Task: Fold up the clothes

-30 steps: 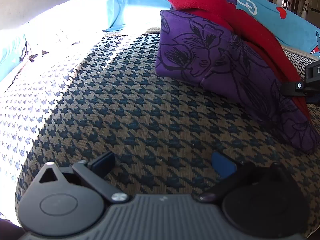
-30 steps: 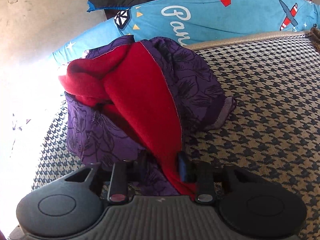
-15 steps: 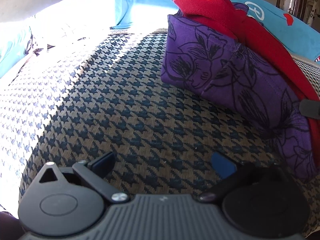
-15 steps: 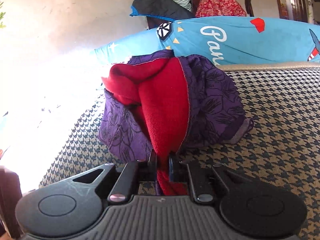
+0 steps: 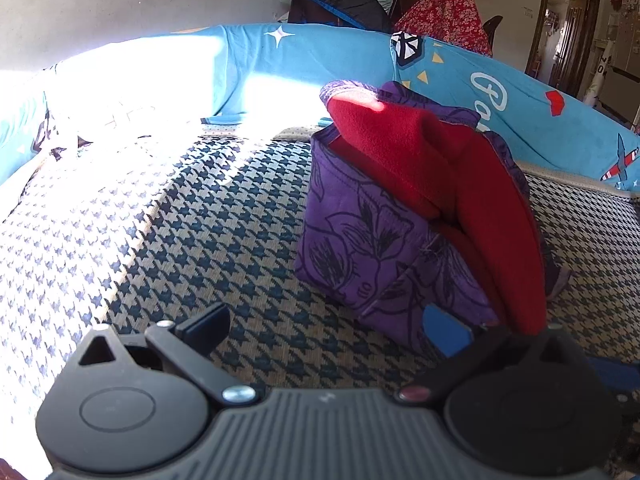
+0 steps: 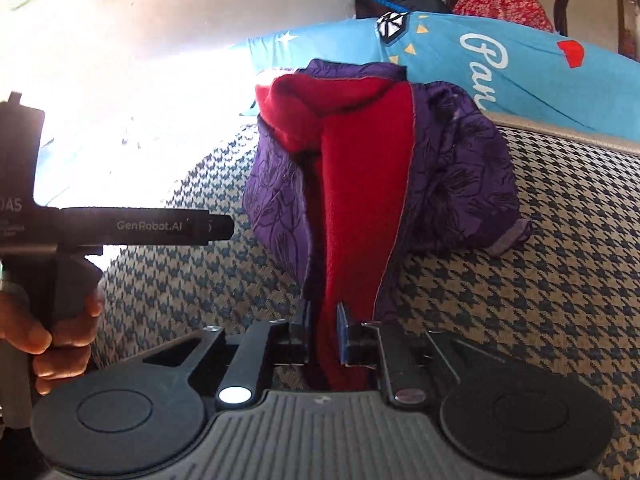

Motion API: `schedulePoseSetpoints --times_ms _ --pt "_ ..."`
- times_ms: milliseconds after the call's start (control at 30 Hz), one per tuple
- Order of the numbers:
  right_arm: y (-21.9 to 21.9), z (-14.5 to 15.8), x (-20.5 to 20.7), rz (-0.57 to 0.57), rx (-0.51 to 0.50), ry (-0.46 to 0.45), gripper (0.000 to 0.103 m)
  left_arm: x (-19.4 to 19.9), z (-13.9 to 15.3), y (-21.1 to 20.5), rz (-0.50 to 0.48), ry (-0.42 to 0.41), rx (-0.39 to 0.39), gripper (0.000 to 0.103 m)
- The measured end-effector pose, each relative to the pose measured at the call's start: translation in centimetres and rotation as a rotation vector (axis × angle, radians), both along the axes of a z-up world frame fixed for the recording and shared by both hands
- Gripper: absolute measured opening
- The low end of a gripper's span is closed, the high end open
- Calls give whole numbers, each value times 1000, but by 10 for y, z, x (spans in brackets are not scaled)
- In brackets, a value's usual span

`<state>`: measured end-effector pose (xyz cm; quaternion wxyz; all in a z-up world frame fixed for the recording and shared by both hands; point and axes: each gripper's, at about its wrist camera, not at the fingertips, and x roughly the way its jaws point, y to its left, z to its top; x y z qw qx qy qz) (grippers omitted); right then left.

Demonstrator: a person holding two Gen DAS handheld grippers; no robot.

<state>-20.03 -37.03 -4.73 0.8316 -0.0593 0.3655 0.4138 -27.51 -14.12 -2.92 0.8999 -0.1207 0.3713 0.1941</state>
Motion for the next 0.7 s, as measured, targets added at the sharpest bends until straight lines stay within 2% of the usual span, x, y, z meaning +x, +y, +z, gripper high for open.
schedulePoseSetpoints --times_ms 67,167,333,400,500,567,700 --pt "-6 7 6 -41 48 -10 42 10 6 2 -12 -3 0 103" --pt "-6 12 16 -101 90 -17 47 26 12 12 -31 -6 -5 103" --pt "-3 13 40 -192 155 37 56 53 6 25 -49 -2 -18 103" --pt "-1 14 47 -213 177 44 64 59 2 28 -48 -6 -31 103" --pt "7 17 55 -232 195 29 73 67 -6 34 -40 -8 -71 103" --pt "16 19 60 -228 203 18 75 68 -11 40 -33 -9 -109 103" --pt "39 22 71 -204 195 -33 78 77 -18 46 16 42 -84 103"
